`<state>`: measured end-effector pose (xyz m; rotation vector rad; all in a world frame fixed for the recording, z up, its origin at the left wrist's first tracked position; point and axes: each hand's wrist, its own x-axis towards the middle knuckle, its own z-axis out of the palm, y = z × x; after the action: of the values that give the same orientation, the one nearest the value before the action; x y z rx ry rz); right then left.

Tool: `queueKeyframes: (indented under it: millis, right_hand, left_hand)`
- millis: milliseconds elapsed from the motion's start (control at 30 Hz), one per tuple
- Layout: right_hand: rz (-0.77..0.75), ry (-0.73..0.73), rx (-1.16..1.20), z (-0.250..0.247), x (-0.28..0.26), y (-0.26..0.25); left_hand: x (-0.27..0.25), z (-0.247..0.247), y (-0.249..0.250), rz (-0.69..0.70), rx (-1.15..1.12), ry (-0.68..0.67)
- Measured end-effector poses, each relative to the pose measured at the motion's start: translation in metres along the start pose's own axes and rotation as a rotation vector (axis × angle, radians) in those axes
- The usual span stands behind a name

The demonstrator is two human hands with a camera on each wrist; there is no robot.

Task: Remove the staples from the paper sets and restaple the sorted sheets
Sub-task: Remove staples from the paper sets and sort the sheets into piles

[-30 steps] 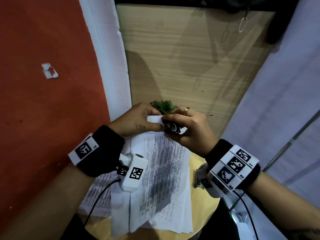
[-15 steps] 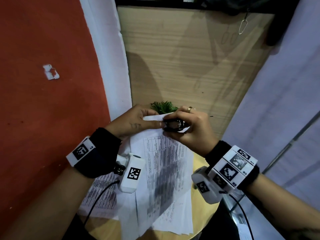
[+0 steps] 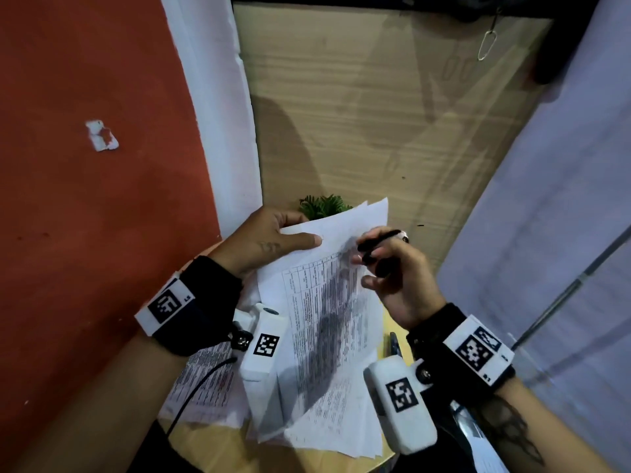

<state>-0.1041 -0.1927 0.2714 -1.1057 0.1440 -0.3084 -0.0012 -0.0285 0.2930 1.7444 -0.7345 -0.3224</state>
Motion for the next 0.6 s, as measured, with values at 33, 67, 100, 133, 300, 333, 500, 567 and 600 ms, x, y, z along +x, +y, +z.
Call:
queueKeyframes:
  millis: [33,67,100,133,300,333,500,567,600]
  right_hand:
    - [0.060,0.024,0.034,0.004,0.000,0.001]
    - [0.096,0.047,0.015,0.006,0.001,0.004]
    - [0.112,0.065,-0.048,0.010,0.002,0.006]
    - [0.104,0.075,-0.151,0.014,0.003,0.008]
    - [-0.005,0.085,-0.398,0.029,0.005,0.014]
    - [-0.005,0.093,-0.393,0.029,0.007,0.014]
    - [-0.032,0.108,-0.439,0.033,0.008,0.009]
    - [-0.114,0.103,-0.450,0.035,0.008,0.009]
    - [-0.180,0.102,-0.451,0.035,0.009,0.011]
  left_hand:
    - [0.001,0.000,-0.002,-0.001,0.009,0.007]
    - [0.001,0.001,-0.003,0.003,0.020,0.016]
    - [0.001,0.002,-0.004,0.014,0.035,0.024]
    - [0.001,0.003,-0.004,0.032,0.057,0.031]
    - [0.001,0.009,-0.004,0.157,0.231,0.082]
    - [0.001,0.010,-0.004,0.178,0.272,0.091]
    - [0.000,0.010,-0.003,0.229,0.358,0.105]
    - [0.002,0.009,-0.003,0.183,0.296,0.104]
    - [0.004,0.008,-0.003,0.147,0.248,0.102]
